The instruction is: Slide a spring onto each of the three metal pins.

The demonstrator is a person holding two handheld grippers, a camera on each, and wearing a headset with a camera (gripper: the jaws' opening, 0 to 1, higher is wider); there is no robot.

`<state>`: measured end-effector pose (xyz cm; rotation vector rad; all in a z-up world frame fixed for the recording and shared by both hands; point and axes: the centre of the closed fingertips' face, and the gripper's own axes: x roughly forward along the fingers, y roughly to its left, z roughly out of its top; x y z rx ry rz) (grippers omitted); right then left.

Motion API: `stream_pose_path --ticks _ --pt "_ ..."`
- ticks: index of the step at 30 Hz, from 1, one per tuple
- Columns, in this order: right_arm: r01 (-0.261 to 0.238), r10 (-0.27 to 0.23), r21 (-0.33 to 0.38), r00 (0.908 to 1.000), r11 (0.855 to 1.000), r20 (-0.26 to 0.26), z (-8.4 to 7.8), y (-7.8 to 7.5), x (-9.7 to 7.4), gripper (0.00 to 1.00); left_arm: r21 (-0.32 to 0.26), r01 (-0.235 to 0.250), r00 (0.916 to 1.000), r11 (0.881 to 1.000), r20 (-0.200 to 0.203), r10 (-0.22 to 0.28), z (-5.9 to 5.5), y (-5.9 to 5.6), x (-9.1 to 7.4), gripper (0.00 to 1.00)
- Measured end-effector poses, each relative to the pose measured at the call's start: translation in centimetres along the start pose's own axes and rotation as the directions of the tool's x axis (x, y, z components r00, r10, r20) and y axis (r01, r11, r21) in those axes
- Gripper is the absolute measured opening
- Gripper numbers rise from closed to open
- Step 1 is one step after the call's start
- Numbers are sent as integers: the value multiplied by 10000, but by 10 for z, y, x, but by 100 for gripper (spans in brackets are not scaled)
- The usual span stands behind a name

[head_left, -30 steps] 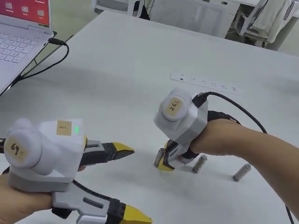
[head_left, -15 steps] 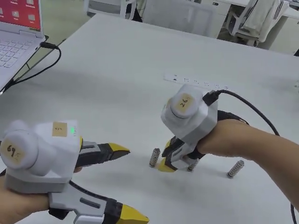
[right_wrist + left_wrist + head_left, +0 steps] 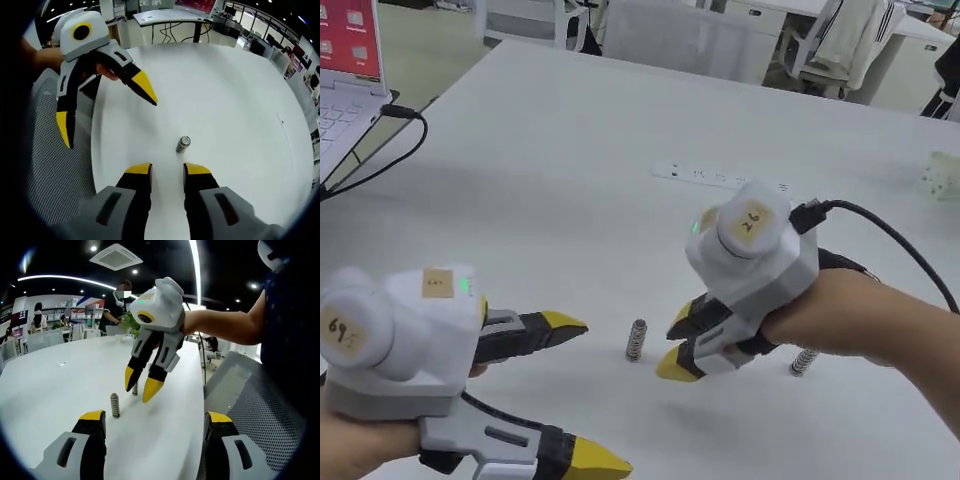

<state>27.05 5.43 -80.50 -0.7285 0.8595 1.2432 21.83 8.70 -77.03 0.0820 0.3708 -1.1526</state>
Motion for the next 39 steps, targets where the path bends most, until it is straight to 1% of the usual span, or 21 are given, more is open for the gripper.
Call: stream_pose_path --ticks 4,7,9,14,17,21,24,27,33,39 --pt "24 -28 141 9996 9999 264 -2 5 -6 25 2 -3 10000 10000 -19 3 0 1 0 78" --pt "-47 24 352 9979 9994 641 -3 12 -13 26 -14 -11 10000 10000 -24 11 1 1 1 78" --pt "-66 32 415 9967 9991 807 -5 16 -17 28 -19 -5 10000 10000 -24 5 1 1 1 78" --pt "34 -80 492 9955 9988 946 -10 21 -24 30 -50 17 10000 10000 -53 -17 0 1 3 78" --pt "53 -123 604 9930 9982 1173 -11 24 -28 32 -59 39 10000 10000 -30 -39 1 -1 4 78" --pt "26 -155 814 9874 9967 1575 -13 29 -36 33 -67 33 10000 10000 -27 -33 2 -4 5 78" --pt "42 -199 917 9850 9958 1714 -19 34 -41 34 -90 4 10000 10000 -26 -4 2 -4 4 79" --pt "102 -288 1062 9842 9943 1744 -27 35 -46 36 -95 -32 10000 9999 -36 32 2 -4 4 79" --pt "264 -555 1451 9782 9891 2002 -40 35 -58 38 -92 -52 10000 9999 -52 52 3 -7 6 79" --pt "439 -791 1662 9741 9851 2118 -50 34 -68 41 -91 -106 9999 9999 -52 106 5 -7 7 79"
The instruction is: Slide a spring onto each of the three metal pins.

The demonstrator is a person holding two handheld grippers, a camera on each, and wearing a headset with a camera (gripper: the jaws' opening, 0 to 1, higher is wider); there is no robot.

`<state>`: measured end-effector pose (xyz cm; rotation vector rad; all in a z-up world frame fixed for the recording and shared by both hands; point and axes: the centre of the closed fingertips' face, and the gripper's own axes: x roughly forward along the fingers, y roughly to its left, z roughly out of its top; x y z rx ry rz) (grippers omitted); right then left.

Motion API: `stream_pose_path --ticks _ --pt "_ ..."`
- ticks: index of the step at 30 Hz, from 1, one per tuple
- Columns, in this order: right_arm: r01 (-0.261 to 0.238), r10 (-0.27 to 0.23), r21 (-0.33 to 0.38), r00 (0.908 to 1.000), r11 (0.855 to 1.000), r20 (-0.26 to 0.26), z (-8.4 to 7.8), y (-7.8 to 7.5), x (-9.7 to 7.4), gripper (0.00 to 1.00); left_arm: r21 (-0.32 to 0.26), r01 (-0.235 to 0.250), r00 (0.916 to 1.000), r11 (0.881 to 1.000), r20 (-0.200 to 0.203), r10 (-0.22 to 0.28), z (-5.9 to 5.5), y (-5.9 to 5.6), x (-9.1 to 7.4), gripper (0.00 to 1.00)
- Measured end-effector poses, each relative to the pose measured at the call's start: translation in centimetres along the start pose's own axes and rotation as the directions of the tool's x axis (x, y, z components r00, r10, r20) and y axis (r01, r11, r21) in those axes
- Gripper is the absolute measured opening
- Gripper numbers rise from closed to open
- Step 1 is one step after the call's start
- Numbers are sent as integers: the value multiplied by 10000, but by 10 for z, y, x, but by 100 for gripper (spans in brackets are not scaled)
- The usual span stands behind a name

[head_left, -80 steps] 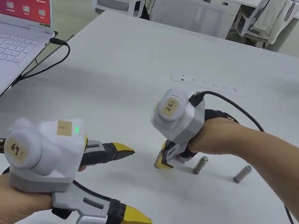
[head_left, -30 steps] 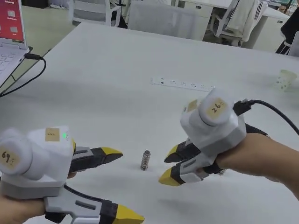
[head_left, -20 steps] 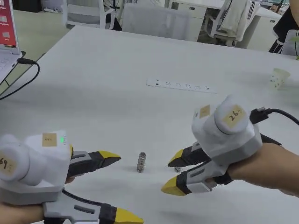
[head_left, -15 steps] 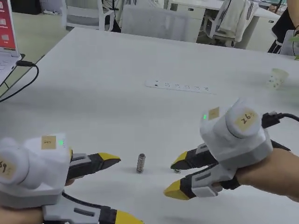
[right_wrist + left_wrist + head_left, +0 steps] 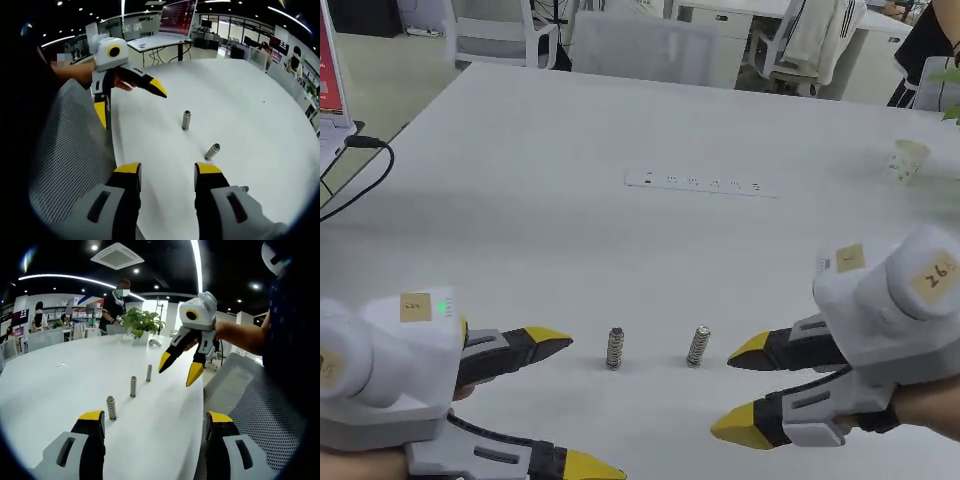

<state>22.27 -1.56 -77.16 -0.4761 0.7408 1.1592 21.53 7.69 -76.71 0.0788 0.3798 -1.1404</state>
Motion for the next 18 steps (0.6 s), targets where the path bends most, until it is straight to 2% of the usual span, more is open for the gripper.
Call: stream_pose_path --ticks 9,14,18 --pt "599 -619 564 9975 9966 354 -16 -13 -24 45 -46 -134 9999 9999 -49 133 0 -1 -2 80" --pt "979 -1052 990 9919 9903 714 -24 -23 -36 47 -76 -169 9998 9998 -108 168 0 -3 -2 80" --pt "1013 -1114 1075 9895 9890 924 -30 -26 -43 49 -117 -217 9997 9997 -151 216 -2 -3 -3 81"
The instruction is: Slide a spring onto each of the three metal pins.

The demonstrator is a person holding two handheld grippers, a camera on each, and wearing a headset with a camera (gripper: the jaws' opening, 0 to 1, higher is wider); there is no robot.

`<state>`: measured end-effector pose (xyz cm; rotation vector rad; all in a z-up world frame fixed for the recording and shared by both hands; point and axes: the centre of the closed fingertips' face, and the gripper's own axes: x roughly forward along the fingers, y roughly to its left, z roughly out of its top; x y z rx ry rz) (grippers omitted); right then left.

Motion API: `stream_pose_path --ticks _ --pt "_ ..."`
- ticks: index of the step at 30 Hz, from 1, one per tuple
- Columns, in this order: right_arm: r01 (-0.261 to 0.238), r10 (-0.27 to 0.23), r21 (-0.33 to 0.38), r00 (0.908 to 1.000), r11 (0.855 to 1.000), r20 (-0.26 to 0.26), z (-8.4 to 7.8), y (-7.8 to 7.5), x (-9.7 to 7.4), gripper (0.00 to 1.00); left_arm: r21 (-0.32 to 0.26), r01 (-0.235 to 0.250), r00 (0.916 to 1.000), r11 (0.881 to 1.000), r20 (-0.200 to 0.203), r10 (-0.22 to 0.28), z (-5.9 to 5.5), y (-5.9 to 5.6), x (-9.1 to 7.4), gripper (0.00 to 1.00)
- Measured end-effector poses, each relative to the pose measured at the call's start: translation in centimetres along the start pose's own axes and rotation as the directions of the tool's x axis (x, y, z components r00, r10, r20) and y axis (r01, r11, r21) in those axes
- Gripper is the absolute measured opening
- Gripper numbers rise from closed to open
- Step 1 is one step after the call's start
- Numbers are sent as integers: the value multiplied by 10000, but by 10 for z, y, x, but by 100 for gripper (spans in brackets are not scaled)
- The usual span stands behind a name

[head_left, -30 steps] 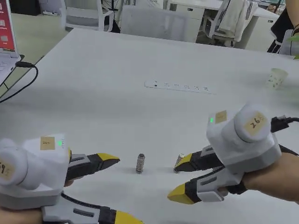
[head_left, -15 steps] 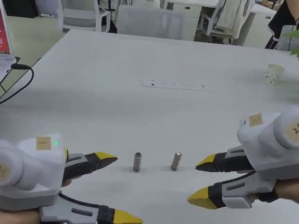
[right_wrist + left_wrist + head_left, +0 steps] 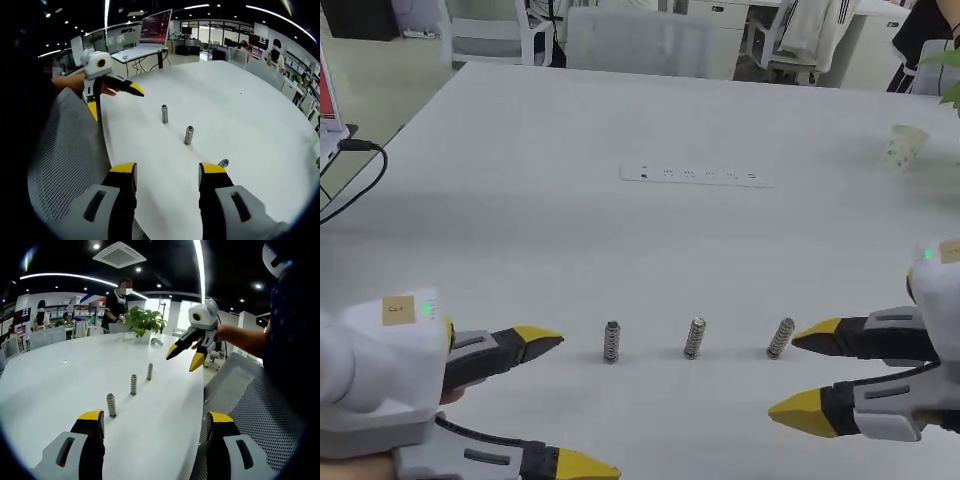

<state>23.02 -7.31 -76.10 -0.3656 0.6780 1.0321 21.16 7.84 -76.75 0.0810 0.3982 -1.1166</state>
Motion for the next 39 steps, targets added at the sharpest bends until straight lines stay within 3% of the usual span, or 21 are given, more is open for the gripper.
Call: stream_pose_path --ticks 5,10,14,21,29,35,39 --pt "142 -156 261 9984 9996 546 -4 -8 -9 52 -28 -68 10000 10000 -20 68 0 0 1 81" --pt "342 -373 436 9967 9985 717 -13 -15 -15 55 -128 -150 9999 9998 -24 150 -1 0 2 81" --pt "406 -448 360 9911 9985 1251 -12 -16 -18 59 -204 -231 9997 9995 -37 231 -2 0 1 81" --pt "471 -511 281 9852 9985 1637 -17 -18 -16 67 -414 -570 9984 9975 -7 570 -2 3 -3 81" --pt "553 -589 287 9876 9981 1454 -28 -22 -10 73 -782 -960 9954 9923 -136 953 -9 5 -13 81" --pt "648 -705 381 9822 9972 1741 -29 -27 -9 77 -1022 -1230 9923 9871 -254 1210 -13 7 -19 81" --pt "714 -773 439 9852 9965 1529 -39 -31 -4 79 -1172 -1387 9903 9834 -255 1367 -14 9 -21 81"
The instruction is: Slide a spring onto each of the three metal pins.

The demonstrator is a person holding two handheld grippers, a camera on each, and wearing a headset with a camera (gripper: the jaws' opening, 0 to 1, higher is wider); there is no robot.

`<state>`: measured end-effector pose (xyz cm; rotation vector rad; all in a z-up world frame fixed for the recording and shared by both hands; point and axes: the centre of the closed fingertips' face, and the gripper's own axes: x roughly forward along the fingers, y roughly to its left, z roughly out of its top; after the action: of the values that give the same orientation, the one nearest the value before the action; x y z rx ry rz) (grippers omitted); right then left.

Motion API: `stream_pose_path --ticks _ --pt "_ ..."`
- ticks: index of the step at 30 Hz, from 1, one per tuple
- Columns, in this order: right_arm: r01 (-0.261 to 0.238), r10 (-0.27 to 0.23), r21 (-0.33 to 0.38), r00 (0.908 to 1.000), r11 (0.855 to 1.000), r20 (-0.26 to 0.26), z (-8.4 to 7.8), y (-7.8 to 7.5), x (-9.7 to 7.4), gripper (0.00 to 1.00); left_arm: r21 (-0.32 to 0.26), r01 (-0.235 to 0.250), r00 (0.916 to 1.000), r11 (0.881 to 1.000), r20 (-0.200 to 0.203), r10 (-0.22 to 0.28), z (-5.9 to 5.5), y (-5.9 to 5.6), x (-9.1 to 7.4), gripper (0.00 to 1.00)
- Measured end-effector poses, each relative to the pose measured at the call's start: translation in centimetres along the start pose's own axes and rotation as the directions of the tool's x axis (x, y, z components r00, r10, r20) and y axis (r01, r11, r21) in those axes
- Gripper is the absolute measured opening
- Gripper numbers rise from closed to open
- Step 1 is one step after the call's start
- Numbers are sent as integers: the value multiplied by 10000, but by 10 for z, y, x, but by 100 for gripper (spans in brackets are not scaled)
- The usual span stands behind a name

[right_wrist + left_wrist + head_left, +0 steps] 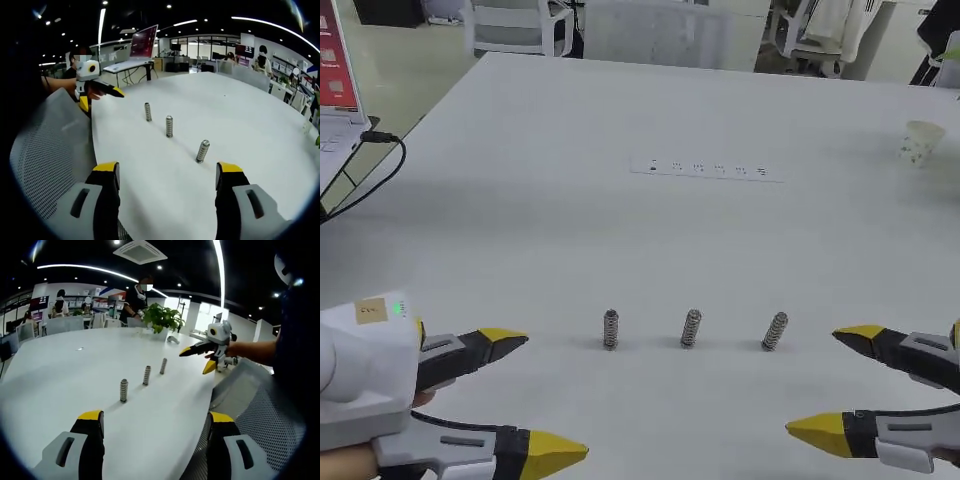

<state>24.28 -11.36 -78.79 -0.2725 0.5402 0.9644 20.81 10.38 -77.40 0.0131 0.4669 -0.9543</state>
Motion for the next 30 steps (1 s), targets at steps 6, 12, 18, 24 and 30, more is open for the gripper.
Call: stream_pose_path --ticks 6,12,18,24,30 --pt "-8 6 253 10000 9997 88 -2 0 0 79 -129 -182 9998 9998 -50 181 -2 2 0 81" --pt "-121 120 204 9999 9997 79 -6 -4 2 79 -210 -465 9989 9987 -41 464 -5 5 1 81" --pt "-111 105 191 9994 9998 334 -4 -8 6 79 -147 -628 9980 9979 -11 628 -6 7 4 82" --pt "-313 308 147 9991 9994 301 -10 -9 13 79 -154 -799 9968 9967 8 800 -8 11 5 82" --pt "-296 289 131 9986 9995 452 -9 -11 16 79 -129 -940 9956 9955 -67 939 -11 15 4 82"
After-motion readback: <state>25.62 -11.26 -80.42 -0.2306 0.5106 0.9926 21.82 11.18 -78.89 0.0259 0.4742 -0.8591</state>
